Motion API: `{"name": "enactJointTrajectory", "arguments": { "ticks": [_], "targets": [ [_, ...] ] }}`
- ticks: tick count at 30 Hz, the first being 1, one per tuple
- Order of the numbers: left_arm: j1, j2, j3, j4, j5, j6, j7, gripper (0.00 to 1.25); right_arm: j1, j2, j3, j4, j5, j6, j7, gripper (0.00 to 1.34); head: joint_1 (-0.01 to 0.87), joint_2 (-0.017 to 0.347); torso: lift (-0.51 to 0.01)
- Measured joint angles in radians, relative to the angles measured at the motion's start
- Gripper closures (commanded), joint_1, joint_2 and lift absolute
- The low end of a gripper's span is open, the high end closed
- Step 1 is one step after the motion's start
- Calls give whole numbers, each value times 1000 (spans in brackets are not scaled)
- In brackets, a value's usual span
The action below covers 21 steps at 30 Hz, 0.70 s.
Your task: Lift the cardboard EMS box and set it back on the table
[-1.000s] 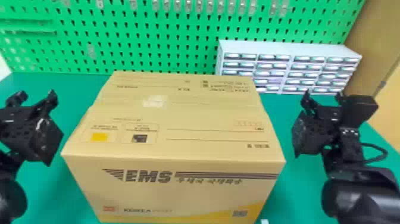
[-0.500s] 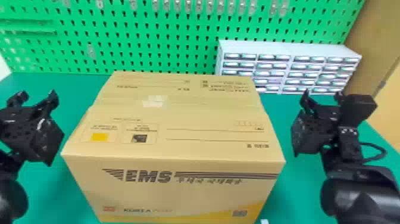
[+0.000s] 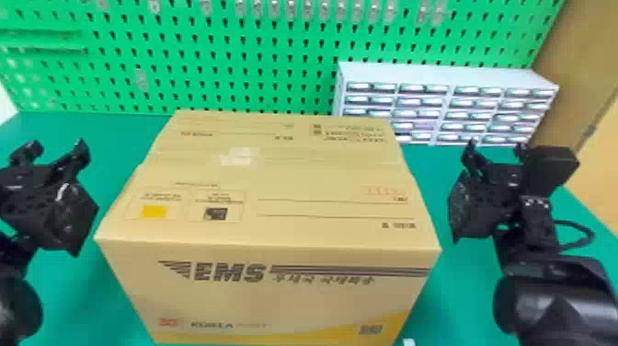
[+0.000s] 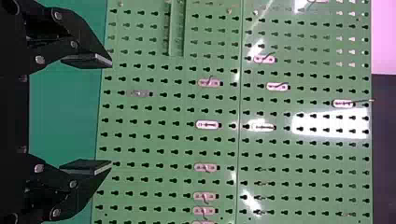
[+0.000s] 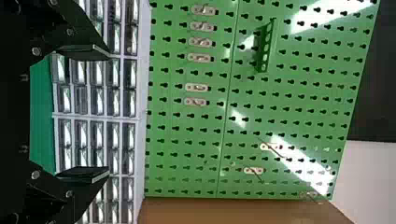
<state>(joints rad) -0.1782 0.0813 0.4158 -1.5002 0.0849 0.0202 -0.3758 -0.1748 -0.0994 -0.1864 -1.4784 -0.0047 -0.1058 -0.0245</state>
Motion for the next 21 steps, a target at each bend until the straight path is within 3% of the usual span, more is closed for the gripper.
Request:
{"name": "enactJointTrajectory", "arguments": {
  "ticks": [21],
  "targets": [
    [-3, 0, 0, 0, -5, 1, 0, 484, 0, -10, 9, 1, -17, 11, 0, 398, 678, -15, -97]
  ]
}}
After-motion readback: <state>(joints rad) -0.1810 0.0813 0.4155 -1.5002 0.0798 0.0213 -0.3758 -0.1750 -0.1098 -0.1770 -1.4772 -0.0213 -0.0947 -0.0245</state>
